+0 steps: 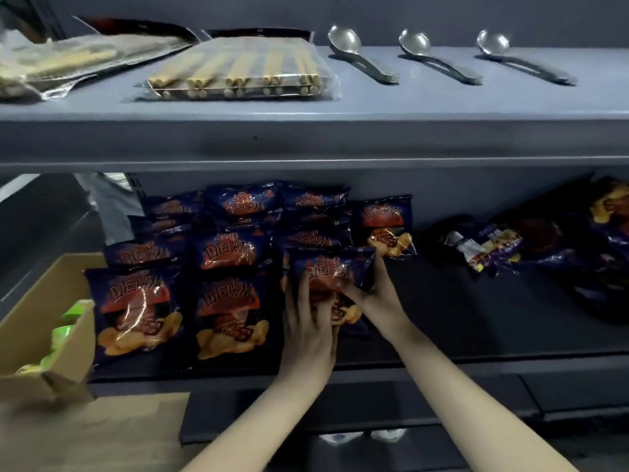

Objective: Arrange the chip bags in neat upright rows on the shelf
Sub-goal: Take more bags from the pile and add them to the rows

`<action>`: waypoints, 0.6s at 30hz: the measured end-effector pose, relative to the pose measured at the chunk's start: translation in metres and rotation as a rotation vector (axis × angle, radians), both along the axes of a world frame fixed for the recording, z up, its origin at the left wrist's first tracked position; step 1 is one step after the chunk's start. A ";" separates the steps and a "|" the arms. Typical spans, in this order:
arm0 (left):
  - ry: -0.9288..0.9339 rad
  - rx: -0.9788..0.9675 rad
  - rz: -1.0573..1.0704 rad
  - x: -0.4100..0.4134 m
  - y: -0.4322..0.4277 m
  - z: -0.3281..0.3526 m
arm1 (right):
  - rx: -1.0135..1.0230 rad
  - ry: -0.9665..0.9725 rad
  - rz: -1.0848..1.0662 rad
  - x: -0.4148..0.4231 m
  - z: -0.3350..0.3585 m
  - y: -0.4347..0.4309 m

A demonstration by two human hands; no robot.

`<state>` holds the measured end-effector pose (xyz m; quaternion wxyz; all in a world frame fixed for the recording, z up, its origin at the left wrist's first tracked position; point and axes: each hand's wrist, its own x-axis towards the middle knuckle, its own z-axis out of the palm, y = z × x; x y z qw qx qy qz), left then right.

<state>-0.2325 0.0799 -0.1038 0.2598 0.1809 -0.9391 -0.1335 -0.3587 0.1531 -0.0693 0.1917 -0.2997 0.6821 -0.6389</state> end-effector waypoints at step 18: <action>-0.094 0.031 -0.148 0.034 -0.012 0.005 | 0.284 0.145 -0.133 0.047 -0.023 0.000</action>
